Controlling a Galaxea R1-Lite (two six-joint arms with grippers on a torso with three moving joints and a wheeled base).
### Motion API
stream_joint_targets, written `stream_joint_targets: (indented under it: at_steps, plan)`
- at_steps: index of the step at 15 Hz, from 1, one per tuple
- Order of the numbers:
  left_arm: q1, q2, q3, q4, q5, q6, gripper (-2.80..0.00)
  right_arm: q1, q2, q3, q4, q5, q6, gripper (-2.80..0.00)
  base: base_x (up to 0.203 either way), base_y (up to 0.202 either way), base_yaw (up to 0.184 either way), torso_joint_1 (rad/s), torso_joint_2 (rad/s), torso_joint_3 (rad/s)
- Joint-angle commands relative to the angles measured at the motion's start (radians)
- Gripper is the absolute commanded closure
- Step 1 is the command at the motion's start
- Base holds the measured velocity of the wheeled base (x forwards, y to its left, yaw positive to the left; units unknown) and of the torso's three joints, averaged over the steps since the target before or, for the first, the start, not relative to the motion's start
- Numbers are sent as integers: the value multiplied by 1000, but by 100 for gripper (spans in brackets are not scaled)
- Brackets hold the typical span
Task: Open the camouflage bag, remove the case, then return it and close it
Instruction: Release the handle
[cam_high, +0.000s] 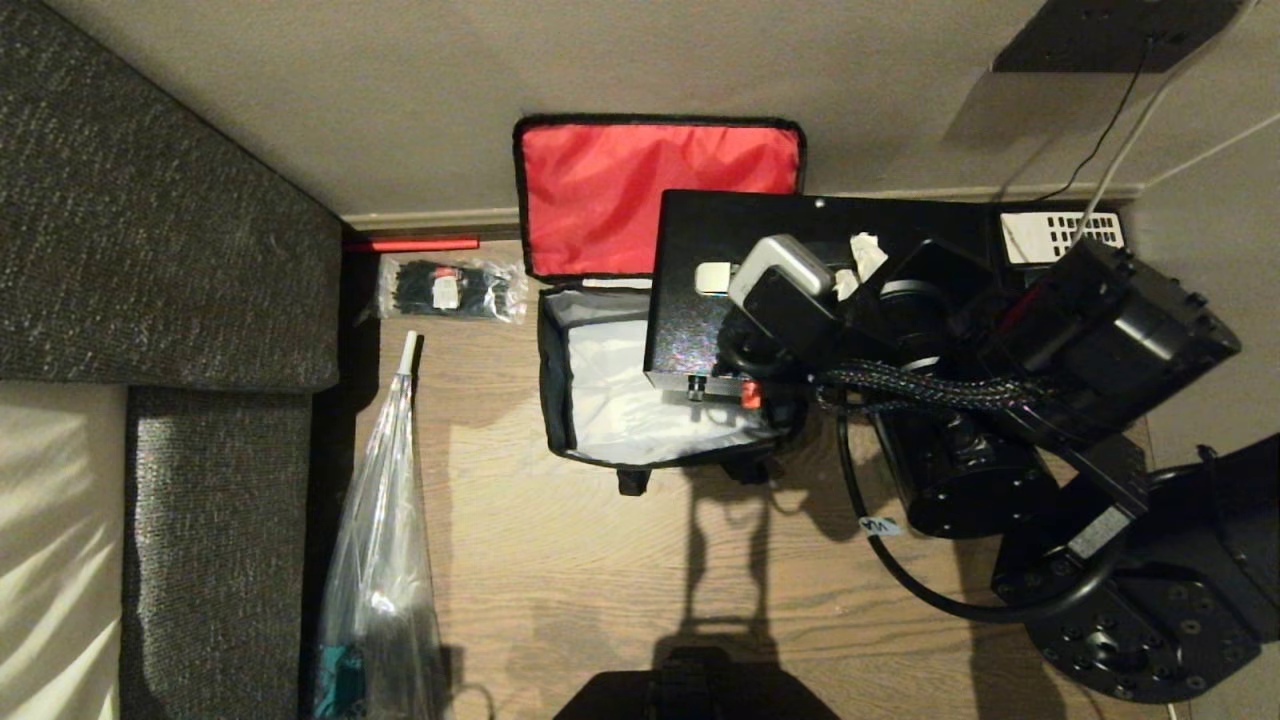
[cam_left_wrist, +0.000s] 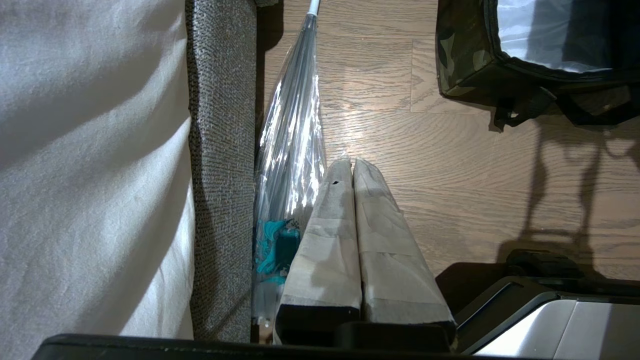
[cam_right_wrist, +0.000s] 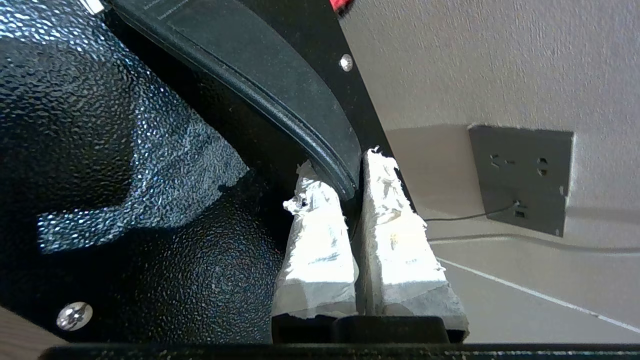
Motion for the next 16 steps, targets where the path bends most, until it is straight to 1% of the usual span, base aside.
stream_joint_targets:
  at_steps: [1,4,16]
  plan:
    - [0,0,3,0,0,0,0,-13,-29,31,-8,-6,-4,0,0,0,0,0,0,0]
    - [0,0,3,0,0,0,0,-29,-49,53,-8,-6,-3,0,0,0,0,0,0,0]
    - [0,0,3,0,0,0,0,-101,-109,126,-6,-6,56,0,0,0,0,0,0,0]
